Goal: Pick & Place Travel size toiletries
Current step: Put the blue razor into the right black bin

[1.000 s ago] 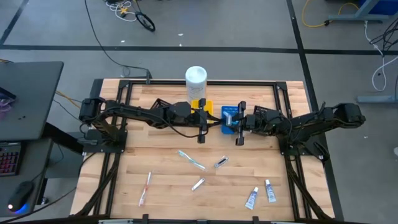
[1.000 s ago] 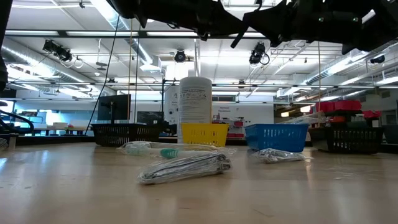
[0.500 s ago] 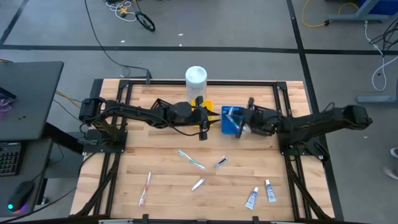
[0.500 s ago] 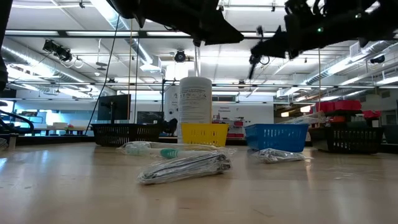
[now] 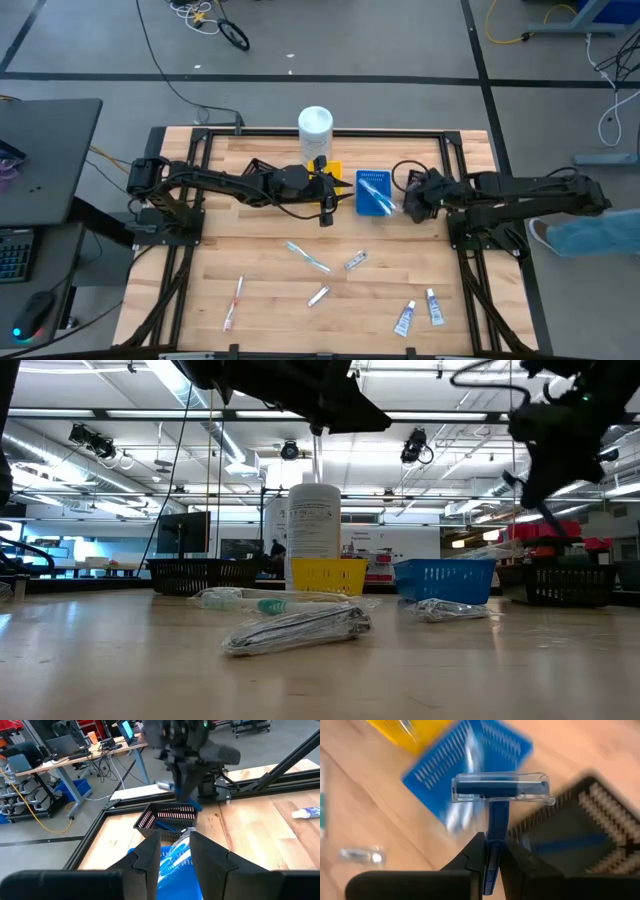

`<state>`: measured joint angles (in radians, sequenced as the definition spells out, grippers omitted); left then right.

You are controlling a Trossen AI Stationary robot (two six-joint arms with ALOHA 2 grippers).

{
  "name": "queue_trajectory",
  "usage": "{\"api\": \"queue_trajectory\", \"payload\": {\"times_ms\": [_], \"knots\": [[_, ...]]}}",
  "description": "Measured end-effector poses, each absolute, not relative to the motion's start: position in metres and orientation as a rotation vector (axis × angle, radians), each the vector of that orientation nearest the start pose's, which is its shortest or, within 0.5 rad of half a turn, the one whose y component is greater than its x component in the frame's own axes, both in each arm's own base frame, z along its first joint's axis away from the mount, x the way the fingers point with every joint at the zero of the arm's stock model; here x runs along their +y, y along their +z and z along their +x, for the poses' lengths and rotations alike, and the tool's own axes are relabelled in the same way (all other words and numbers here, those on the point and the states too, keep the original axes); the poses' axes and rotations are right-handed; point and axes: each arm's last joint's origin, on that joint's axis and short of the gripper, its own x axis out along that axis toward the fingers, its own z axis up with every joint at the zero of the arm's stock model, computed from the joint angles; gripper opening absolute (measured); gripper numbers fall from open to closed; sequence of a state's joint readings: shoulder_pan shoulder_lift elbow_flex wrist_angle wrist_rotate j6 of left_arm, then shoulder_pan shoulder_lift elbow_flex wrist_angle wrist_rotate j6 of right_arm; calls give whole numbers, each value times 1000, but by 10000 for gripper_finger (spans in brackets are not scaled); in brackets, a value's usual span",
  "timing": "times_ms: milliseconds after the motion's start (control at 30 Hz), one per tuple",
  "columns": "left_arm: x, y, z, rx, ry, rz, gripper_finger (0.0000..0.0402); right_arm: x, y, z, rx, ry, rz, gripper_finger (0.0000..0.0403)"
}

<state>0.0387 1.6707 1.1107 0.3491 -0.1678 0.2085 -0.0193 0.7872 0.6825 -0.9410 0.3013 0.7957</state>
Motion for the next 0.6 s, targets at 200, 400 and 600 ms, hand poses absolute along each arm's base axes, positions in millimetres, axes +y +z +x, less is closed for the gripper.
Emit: {"api": "queue_trajectory", "payload": {"times_ms": [200,400,600], "knots": [[20,267,379,230,184,209,114,-11,216,126,946,-747,588,42],[20,267,379,229,186,195,113,-15,204,124,933,-874,501,60],[20,267,379,227,186,201,113,-16,204,125,919,-879,454,65]]}}
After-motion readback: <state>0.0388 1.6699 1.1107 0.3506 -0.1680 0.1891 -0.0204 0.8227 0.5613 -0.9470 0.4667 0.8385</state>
